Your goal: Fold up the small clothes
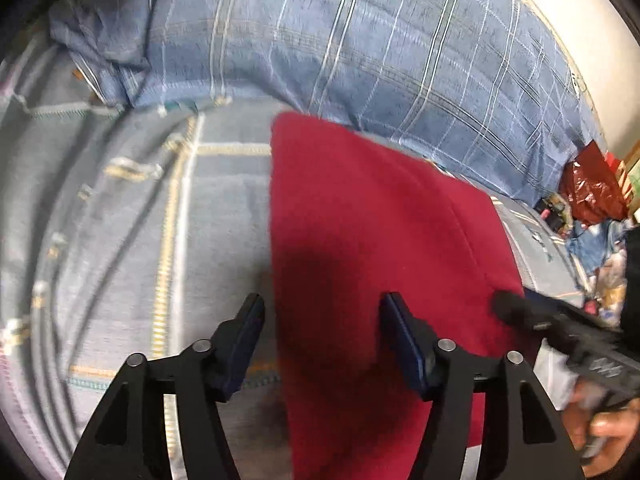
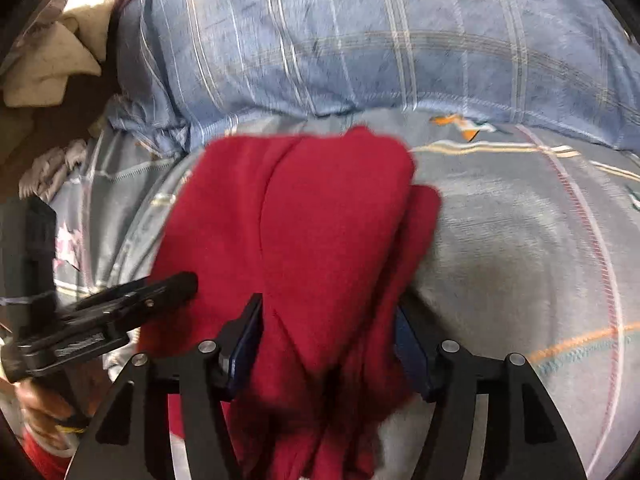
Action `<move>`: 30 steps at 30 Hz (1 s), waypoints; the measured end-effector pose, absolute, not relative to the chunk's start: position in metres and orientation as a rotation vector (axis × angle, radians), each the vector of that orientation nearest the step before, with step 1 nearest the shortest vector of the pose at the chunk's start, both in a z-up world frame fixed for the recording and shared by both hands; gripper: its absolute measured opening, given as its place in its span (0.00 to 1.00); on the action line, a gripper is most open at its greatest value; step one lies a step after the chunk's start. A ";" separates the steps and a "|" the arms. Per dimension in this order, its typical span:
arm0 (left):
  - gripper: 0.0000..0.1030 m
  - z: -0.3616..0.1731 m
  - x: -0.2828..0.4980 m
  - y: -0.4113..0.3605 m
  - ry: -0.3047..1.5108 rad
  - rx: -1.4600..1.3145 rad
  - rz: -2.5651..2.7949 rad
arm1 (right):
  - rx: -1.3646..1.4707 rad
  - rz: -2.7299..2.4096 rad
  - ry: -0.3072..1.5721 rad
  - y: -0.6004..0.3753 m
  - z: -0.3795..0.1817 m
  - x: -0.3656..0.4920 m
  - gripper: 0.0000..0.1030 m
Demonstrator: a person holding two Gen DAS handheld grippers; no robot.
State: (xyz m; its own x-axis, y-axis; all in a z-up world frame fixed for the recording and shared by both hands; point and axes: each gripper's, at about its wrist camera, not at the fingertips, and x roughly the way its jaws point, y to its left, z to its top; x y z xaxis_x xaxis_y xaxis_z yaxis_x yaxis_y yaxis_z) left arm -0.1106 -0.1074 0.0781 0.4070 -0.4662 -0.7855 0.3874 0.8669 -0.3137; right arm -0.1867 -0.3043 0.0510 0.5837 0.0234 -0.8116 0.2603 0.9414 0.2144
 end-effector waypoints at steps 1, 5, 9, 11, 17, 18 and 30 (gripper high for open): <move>0.62 0.079 -0.116 -0.106 1.000 -0.071 -0.525 | 0.334 -0.155 0.926 -0.305 0.057 -0.193 0.62; 0.65 0.087 -0.136 -0.099 0.942 -0.050 -0.464 | 0.312 -0.148 0.833 -0.296 0.087 -0.216 0.60; 0.65 0.092 -0.152 -0.102 0.912 -0.004 -0.412 | 0.154 -0.134 0.823 -0.270 0.089 -0.210 0.51; 0.66 0.098 -0.161 -0.101 0.892 0.004 -0.396 | 0.145 -0.150 0.886 -0.268 0.068 -0.199 0.45; 0.66 0.121 -0.191 -0.095 0.789 0.048 -0.363 | 0.217 -0.162 0.924 -0.274 0.050 -0.204 0.48; 0.66 0.122 -0.196 -0.094 0.777 0.057 -0.359 | 0.221 -0.162 0.907 -0.273 0.057 -0.209 0.48; 0.74 0.147 -0.231 -0.084 0.706 0.050 -0.334 | 0.149 -0.250 0.747 -0.248 0.100 -0.244 0.73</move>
State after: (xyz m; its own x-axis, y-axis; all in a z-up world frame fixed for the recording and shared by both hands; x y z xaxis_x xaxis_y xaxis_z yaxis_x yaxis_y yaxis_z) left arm -0.2315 -0.0837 0.1471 0.7105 -0.2841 -0.6438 0.3177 0.9458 -0.0668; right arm -0.2437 -0.2485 0.1002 0.7062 -0.1715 -0.6869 0.2770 0.9598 0.0451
